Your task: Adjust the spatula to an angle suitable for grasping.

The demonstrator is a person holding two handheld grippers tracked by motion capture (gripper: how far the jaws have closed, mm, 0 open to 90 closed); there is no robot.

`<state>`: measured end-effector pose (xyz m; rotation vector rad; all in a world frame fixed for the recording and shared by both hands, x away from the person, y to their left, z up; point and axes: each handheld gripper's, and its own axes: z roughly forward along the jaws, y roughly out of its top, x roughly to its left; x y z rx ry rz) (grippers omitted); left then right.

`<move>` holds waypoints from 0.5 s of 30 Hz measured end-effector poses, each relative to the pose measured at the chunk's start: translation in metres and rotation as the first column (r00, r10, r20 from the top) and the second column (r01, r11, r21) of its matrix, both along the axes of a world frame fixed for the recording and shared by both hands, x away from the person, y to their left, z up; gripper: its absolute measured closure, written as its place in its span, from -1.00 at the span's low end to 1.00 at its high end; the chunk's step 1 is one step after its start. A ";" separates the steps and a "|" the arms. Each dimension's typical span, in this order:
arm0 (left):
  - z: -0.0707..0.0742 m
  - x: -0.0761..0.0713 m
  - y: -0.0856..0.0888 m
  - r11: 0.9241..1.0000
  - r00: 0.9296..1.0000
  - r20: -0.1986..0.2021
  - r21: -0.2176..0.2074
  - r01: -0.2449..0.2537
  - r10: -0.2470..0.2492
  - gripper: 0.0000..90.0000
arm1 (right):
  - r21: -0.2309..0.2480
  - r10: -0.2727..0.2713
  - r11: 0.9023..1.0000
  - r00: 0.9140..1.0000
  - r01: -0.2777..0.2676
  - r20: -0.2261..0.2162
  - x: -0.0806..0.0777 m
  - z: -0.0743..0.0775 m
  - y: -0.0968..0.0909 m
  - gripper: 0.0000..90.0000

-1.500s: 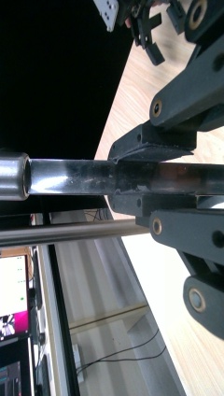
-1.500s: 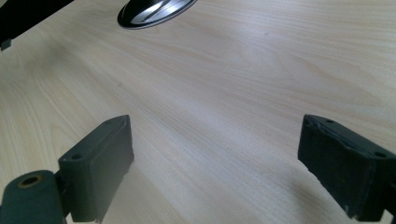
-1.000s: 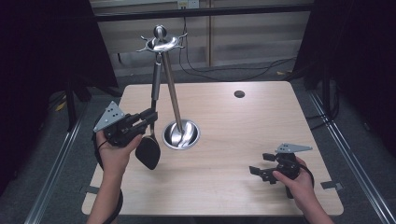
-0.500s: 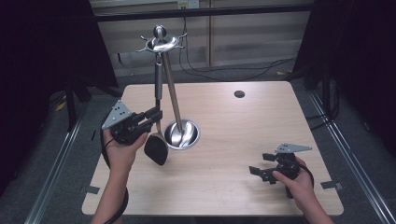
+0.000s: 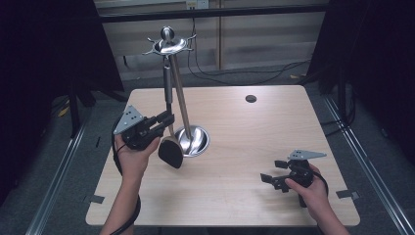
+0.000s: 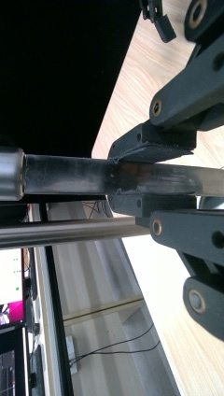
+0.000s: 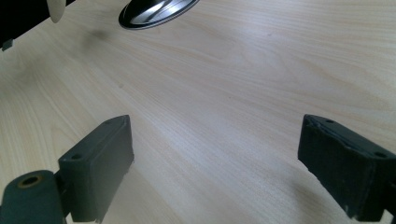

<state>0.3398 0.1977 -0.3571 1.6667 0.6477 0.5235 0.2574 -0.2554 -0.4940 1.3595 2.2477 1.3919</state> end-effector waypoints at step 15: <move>0.001 0.009 -0.005 1.000 0.999 -0.029 -0.011 0.023 -0.023 0.66 | 0.008 0.002 1.000 1.000 -0.002 -0.010 0.001 -0.002 0.002 -0.77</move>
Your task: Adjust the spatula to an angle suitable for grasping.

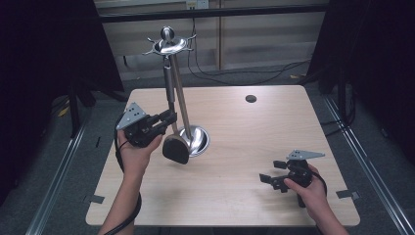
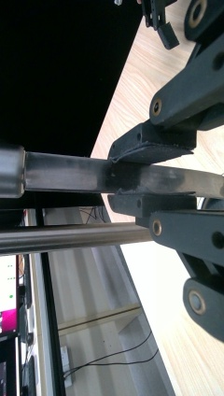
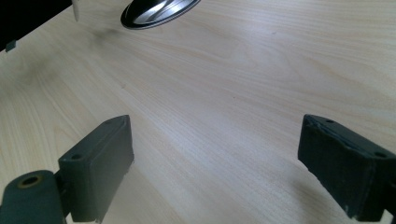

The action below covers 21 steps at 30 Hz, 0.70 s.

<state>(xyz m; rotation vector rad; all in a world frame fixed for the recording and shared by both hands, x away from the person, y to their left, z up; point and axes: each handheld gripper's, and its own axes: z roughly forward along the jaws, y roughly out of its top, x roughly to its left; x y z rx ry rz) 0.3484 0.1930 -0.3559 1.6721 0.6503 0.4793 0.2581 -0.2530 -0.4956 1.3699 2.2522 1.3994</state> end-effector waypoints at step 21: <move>0.000 0.005 0.003 1.000 1.000 -0.012 0.007 0.013 -0.013 0.55 | -0.005 -0.002 1.000 1.000 0.002 0.004 -0.002 0.001 -0.004 -0.78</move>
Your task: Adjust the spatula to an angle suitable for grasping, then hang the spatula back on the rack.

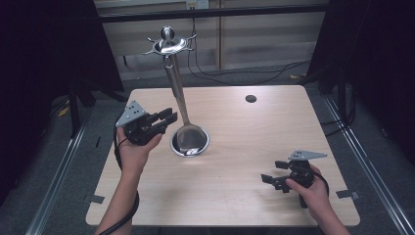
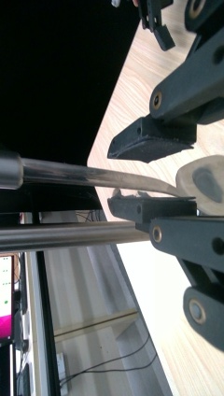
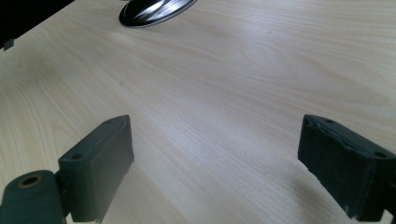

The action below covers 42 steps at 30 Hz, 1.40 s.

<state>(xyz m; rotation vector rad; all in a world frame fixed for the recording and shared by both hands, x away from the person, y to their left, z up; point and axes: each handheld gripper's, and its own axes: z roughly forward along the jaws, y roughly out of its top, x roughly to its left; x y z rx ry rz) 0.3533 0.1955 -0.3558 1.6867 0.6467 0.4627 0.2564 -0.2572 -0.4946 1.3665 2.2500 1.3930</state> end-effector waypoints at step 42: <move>-0.048 -0.027 0.025 0.991 0.990 -0.070 0.049 -0.121 0.125 -0.50 | -0.044 0.025 0.999 1.000 -0.025 0.010 0.000 0.002 0.009 -0.78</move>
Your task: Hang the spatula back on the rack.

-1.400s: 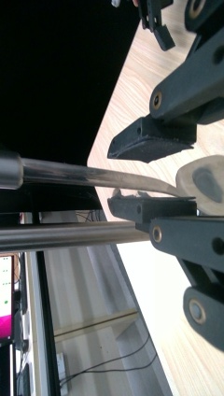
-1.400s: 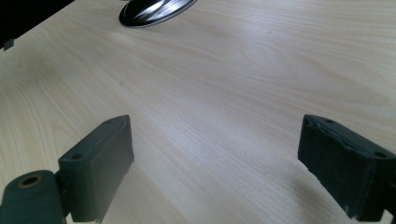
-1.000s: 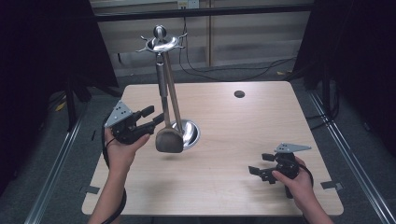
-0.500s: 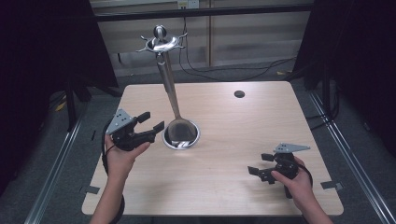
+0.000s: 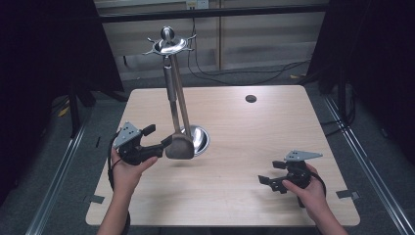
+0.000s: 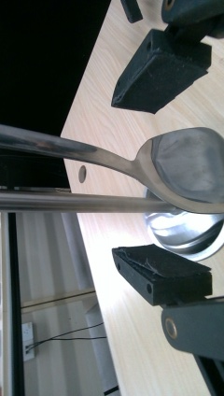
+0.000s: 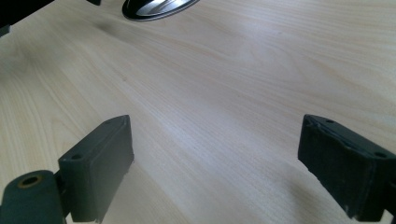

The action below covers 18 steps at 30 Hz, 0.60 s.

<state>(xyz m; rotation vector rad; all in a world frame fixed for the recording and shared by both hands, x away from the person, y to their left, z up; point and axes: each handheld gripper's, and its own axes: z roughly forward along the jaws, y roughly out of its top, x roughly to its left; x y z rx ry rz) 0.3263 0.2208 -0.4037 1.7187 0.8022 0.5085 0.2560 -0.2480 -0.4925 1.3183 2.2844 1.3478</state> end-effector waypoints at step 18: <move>-0.023 -0.006 0.007 0.999 0.999 -0.053 0.032 -0.006 0.008 -0.59 | 0.014 0.014 1.000 1.000 -0.014 0.008 0.006 0.003 0.004 -0.78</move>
